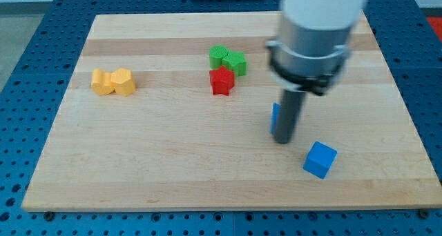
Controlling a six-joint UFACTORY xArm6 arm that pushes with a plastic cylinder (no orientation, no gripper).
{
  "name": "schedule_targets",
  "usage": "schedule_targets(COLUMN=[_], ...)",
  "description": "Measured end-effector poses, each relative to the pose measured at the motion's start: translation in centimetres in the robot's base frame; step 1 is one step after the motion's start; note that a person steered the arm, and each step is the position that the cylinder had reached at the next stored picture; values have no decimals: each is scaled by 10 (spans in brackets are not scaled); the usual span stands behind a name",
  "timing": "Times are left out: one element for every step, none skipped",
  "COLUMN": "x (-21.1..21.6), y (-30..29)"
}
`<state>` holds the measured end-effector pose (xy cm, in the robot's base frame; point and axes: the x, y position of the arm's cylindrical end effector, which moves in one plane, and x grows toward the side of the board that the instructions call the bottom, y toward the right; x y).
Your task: Slide the triangle below the heart
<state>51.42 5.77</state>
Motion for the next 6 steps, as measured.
schedule_targets(x=[-28, -57, -56, -72, -95, -29], y=[34, 54, 28, 91, 63, -32])
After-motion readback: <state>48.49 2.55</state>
